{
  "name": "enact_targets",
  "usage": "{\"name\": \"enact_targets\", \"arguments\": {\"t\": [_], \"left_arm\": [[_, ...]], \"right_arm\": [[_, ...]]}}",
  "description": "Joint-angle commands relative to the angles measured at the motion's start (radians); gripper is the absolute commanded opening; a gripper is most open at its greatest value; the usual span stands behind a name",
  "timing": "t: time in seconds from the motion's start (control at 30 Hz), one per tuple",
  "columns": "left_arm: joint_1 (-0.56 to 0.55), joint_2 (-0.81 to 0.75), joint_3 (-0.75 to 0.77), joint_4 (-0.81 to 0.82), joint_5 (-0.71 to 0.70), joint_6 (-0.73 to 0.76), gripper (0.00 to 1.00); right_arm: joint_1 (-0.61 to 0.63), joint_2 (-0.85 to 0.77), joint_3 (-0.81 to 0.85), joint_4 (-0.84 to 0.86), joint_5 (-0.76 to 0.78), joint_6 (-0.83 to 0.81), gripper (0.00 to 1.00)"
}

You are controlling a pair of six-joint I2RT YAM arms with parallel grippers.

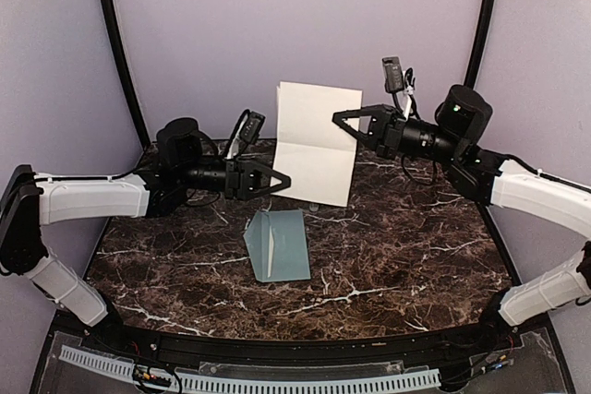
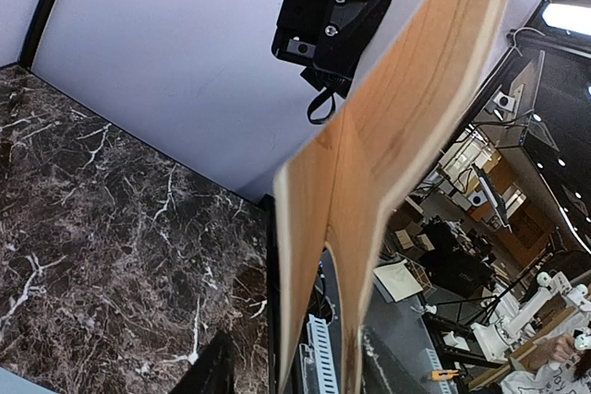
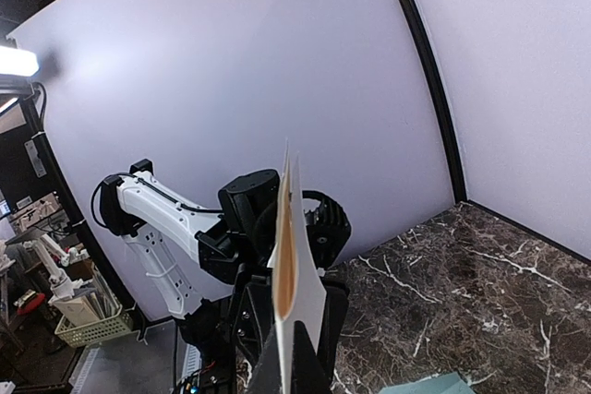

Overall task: Place the letter into the envelope and seal it
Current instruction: Fold the letter.

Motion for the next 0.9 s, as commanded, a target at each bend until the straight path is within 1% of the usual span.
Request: {"name": "enact_targets", "arguments": {"t": [0.0, 0.37, 0.43, 0.5, 0.53, 0.57, 0.6, 0.67, 0.73, 0.77, 0.8, 0.83, 0.87], "left_arm": [[0.006, -0.04, -0.016, 0.062, 0.011, -0.017, 0.42], [0.006, -0.011, -0.003, 0.171, 0.03, -0.079, 0.4], [0.006, -0.009, -0.007, 0.186, 0.017, -0.082, 0.36], [0.006, -0.005, -0.01, 0.2, 0.009, -0.094, 0.29], [0.006, 0.001, -0.01, 0.205, 0.01, -0.103, 0.22], [0.006, 0.004, -0.01, 0.21, 0.01, -0.107, 0.19], [0.006, 0.008, -0.012, 0.212, 0.009, -0.111, 0.13], [0.007, 0.01, -0.013, 0.2, 0.006, -0.106, 0.06], [0.006, 0.005, -0.011, 0.158, -0.002, -0.085, 0.01], [0.006, 0.0, -0.008, 0.138, -0.009, -0.056, 0.0], [0.007, -0.004, 0.002, 0.082, -0.019, -0.037, 0.0], [0.008, -0.007, 0.009, 0.048, -0.023, -0.016, 0.0], [0.009, -0.016, 0.03, -0.033, -0.03, 0.038, 0.0]], "right_arm": [[0.006, 0.0, 0.006, 0.048, -0.002, 0.002, 0.0], [0.007, 0.004, -0.012, 0.052, -0.016, 0.017, 0.0], [0.007, 0.007, -0.013, 0.047, -0.019, 0.016, 0.0], [0.006, 0.011, -0.017, 0.045, -0.022, 0.015, 0.0], [0.007, 0.011, -0.019, 0.044, -0.022, 0.014, 0.0], [0.007, 0.014, -0.021, 0.042, -0.021, 0.014, 0.0], [0.006, 0.012, -0.024, 0.039, -0.02, 0.013, 0.0], [0.006, 0.009, -0.03, 0.038, -0.018, 0.012, 0.0], [0.006, 0.002, -0.033, 0.033, -0.015, 0.011, 0.0], [0.006, -0.002, -0.034, 0.028, -0.011, 0.009, 0.0], [0.005, -0.007, -0.036, 0.025, -0.007, 0.008, 0.0], [0.005, -0.015, -0.037, 0.02, -0.003, 0.007, 0.09], [0.006, -0.024, -0.04, 0.016, 0.001, 0.0, 0.25]]}}
